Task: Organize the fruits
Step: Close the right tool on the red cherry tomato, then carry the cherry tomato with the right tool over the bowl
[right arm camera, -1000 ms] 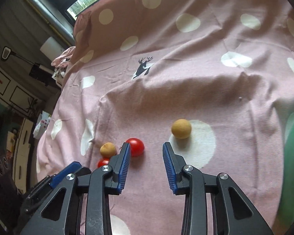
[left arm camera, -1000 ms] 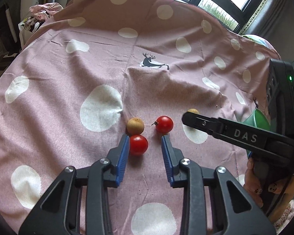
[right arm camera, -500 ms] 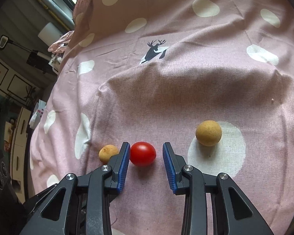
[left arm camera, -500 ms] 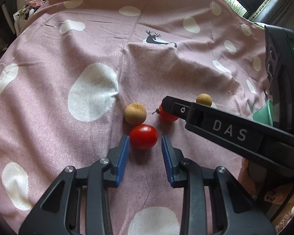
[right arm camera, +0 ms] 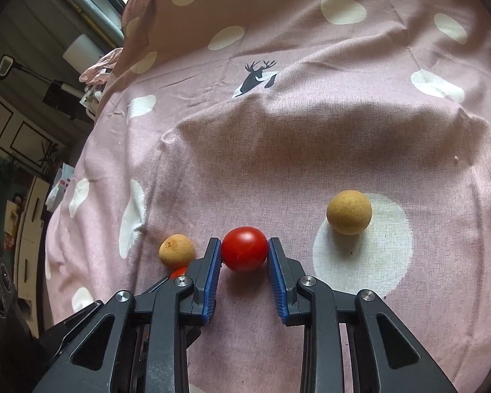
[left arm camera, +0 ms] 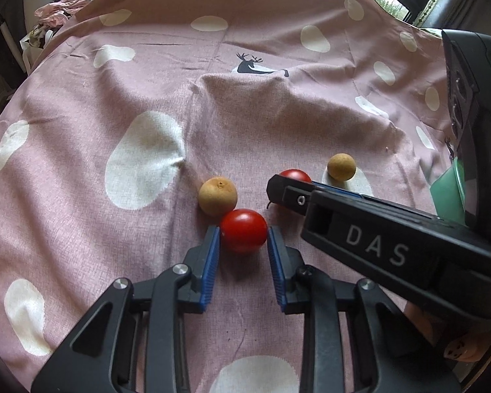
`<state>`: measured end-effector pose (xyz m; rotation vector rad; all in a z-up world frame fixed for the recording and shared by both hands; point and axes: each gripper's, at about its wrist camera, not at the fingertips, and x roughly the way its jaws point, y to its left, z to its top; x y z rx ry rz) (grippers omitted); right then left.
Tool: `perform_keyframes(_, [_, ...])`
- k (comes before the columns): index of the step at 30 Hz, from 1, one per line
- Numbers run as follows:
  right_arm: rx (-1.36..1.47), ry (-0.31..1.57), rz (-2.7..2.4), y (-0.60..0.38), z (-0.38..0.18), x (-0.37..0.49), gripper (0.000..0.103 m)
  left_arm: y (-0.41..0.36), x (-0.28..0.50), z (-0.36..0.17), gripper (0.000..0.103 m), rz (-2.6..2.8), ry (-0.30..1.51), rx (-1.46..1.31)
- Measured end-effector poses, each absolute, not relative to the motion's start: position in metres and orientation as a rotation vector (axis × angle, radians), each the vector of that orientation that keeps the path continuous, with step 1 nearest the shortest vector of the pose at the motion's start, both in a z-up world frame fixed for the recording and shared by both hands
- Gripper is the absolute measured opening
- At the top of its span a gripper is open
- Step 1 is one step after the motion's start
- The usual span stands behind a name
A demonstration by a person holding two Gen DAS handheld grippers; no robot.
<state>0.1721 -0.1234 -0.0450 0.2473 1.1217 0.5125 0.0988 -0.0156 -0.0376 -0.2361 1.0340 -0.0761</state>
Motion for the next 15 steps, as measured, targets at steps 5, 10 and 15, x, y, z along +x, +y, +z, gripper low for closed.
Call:
perform_keyframes(5, [0.279,1.095,0.517,-0.139,-0.034,0.16,0.031,-0.021,0.092,-0.028,0.029,-0.092,1.003,-0.229])
perform_keyframes(10, [0.295,1.048,0.498,-0.163,-0.015,0.144,0.03,-0.028,0.08,-0.019,0.029,-0.1,0.969,-0.206])
perform_keyframes(15, [0.329,0.984,0.478,-0.19,0.002,0.121,0.03,-0.033,0.068,-0.006,0.029,-0.138,0.934,-0.231])
